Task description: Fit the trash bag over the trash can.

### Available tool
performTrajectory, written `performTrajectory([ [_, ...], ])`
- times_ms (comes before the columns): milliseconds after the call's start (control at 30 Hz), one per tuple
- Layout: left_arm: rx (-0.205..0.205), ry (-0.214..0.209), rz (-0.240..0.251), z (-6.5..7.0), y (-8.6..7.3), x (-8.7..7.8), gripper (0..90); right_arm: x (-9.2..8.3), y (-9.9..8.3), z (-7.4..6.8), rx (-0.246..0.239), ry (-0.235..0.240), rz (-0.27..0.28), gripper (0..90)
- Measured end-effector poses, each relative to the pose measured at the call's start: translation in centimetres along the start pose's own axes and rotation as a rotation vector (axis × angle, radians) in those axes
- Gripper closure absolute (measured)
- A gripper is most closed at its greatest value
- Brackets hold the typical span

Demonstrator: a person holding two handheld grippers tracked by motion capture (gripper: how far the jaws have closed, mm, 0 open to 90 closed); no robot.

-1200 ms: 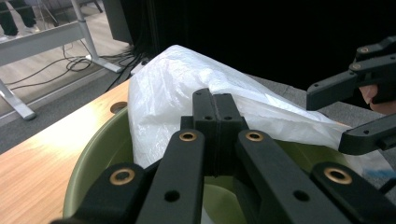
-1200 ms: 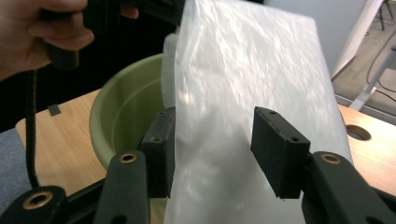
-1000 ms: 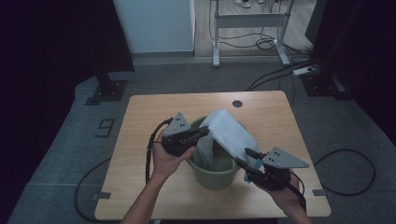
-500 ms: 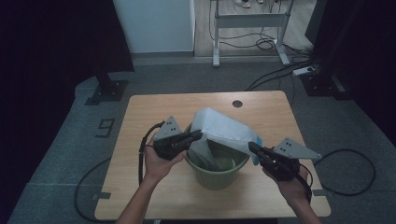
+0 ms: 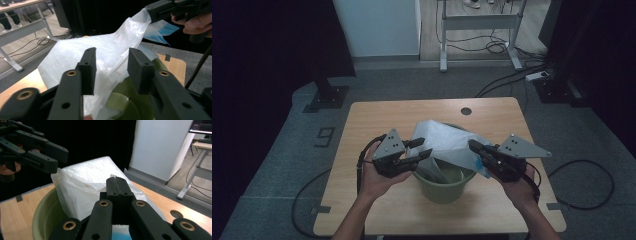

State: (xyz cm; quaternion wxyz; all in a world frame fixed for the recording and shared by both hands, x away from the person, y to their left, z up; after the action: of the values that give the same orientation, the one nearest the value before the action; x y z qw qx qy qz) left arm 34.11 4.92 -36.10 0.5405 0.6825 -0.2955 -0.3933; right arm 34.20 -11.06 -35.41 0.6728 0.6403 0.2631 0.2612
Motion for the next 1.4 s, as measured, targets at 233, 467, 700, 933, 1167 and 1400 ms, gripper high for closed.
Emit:
performTrajectory([
  [233,0.024,-0.044,-0.028,1.2,0.4,2.2,49.1,0.7,1.1,-0.4,-0.004,0.028,0.018,89.3],
  [467,0.046,-0.065,-0.044,1.9,1.1,3.6,51.1,0.9,1.2,-0.6,-0.004,0.039,0.016,89.3],
  [700,0.053,-0.092,-0.054,2.5,1.8,4.3,52.4,1.1,1.5,-0.9,0.0,0.056,0.023,89.3],
  [933,0.022,-0.112,-0.046,2.5,2.2,4.4,56.2,1.1,1.6,-1.1,-0.002,0.064,0.025,89.3],
  [1167,-0.009,-0.115,-0.017,2.3,2.5,3.9,55.2,1.2,1.2,-1.0,0.001,0.063,0.015,89.3],
  [1400,-0.028,-0.105,-0.038,1.7,1.9,4.1,57.3,1.3,1.3,-1.0,0.014,0.066,0.019,89.3],
])
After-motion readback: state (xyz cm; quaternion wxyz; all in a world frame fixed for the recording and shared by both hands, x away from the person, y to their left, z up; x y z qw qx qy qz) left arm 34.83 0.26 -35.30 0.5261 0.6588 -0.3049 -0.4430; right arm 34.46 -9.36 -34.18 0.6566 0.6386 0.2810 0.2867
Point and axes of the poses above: each handheld gripper's, and its own axes: x roughly forward along the jaws, y roughly out of its top, z roughly to its right, the point moved 10 cm from there along x, roughly forward along the jaws, and after that the axes turned 11 degrees about z, right-handed, at the moved point
